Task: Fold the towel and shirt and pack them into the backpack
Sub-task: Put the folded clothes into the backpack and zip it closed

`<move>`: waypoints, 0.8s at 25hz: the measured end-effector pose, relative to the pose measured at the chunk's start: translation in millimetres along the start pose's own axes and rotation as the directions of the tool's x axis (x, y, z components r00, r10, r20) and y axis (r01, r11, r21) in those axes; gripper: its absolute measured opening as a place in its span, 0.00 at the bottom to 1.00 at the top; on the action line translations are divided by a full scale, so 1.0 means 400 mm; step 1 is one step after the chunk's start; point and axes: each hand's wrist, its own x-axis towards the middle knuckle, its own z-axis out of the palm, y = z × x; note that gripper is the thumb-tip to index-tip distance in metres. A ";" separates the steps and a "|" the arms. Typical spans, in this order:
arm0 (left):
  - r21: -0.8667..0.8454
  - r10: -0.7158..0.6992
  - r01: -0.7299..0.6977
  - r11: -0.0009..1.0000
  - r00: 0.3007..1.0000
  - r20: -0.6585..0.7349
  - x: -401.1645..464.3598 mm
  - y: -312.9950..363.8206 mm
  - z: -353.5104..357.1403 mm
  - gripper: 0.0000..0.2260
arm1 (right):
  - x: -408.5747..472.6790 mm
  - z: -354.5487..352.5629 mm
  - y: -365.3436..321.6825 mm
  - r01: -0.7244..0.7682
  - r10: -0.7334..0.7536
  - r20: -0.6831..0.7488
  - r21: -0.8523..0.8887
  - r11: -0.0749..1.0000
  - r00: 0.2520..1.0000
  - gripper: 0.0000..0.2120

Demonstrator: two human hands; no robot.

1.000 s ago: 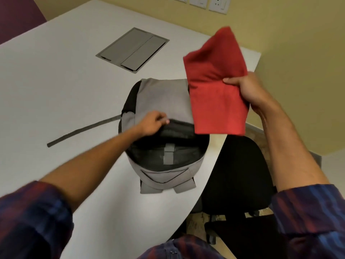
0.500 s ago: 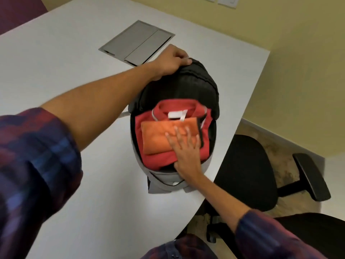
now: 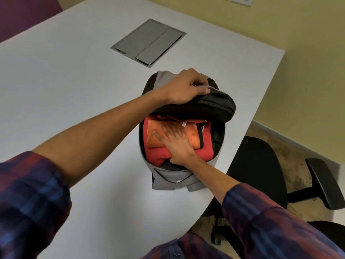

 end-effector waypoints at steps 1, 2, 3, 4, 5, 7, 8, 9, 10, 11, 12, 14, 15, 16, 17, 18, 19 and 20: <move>0.004 0.003 -0.003 1.000 1.000 0.005 -0.009 0.001 0.003 0.13 | 0.009 -0.011 0.002 -0.032 0.034 -0.045 0.053 0.998 0.998 0.46; 0.004 0.007 -0.007 1.000 1.000 0.012 -0.016 0.002 0.005 0.14 | 0.020 -0.019 0.009 -0.104 0.120 -0.096 0.152 0.983 0.988 0.41; 0.001 0.011 -0.011 1.000 1.000 0.016 -0.022 0.002 0.006 0.13 | 0.028 -0.030 0.016 -0.200 0.243 -0.150 0.257 0.946 0.958 0.36; -0.002 0.016 -0.016 1.000 1.000 0.020 -0.029 0.006 0.005 0.13 | 0.036 -0.033 0.021 -0.283 0.352 -0.184 0.321 0.904 0.918 0.33; -0.002 0.020 -0.019 1.000 1.000 0.022 -0.033 0.012 0.004 0.13 | 0.040 -0.029 0.025 -0.323 0.399 -0.198 0.329 0.888 0.895 0.31; 0.010 0.032 -0.033 0.999 0.999 0.029 -0.038 0.015 0.004 0.14 | 0.037 0.011 0.014 -0.259 0.307 -0.159 0.263 0.929 0.938 0.38; 0.017 0.039 -0.039 0.999 0.998 0.040 -0.040 0.014 0.006 0.14 | 0.031 0.030 -0.001 -0.182 0.211 -0.112 0.224 0.957 0.971 0.43; 0.023 0.038 -0.039 0.999 0.998 0.054 -0.045 0.011 0.008 0.13 | 0.025 0.044 -0.016 -0.106 0.120 -0.064 0.184 0.977 0.991 0.47; 0.025 0.032 -0.034 0.999 0.998 0.062 -0.052 0.006 0.008 0.12 | 0.022 0.051 -0.024 -0.059 0.064 -0.028 0.144 0.988 0.998 0.49; 0.028 0.028 -0.029 0.999 0.998 0.060 -0.058 0.000 0.010 0.12 | 0.019 0.048 -0.023 -0.039 0.041 -0.012 0.116 0.992 0.999 0.51; 0.029 0.024 -0.026 0.999 0.998 0.054 -0.065 -0.006 0.010 0.12 | 0.014 0.040 -0.015 -0.034 0.036 -0.012 0.107 0.994 0.999 0.52; 0.014 0.027 -0.028 1.000 0.999 0.047 -0.082 -0.021 0.016 0.13 | -0.022 0.030 0.013 -0.077 0.084 -0.081 0.083 0.994 0.993 0.52; 0.002 0.031 -0.031 1.000 0.998 0.049 -0.095 -0.023 0.022 0.12 | -0.046 0.036 0.031 -0.126 0.136 -0.122 0.085 0.988 0.983 0.51; -0.013 0.031 -0.030 0.999 0.998 0.053 -0.108 -0.026 0.030 0.12 | -0.072 0.045 0.047 -0.174 0.188 -0.140 0.104 0.979 0.972 0.52; -0.025 0.028 -0.027 0.999 0.998 0.057 -0.123 -0.031 0.041 0.11 | -0.093 0.058 0.063 -0.206 0.222 -0.147 0.120 0.971 0.964 0.52; -0.033 0.022 -0.020 0.999 0.998 0.063 -0.138 -0.037 0.053 0.11 | -0.106 0.070 0.078 -0.209 0.228 -0.151 0.130 0.969 0.962 0.52; -0.036 0.010 -0.008 0.999 0.997 0.072 -0.152 -0.044 0.064 0.11 | -0.115 0.074 0.092 -0.201 0.218 -0.134 0.127 0.971 0.967 0.51; -0.033 -0.006 0.009 0.999 0.996 0.085 -0.164 -0.051 0.076 0.11 | -0.118 0.074 0.105 -0.198 0.214 -0.112 0.143 0.970 0.970 0.49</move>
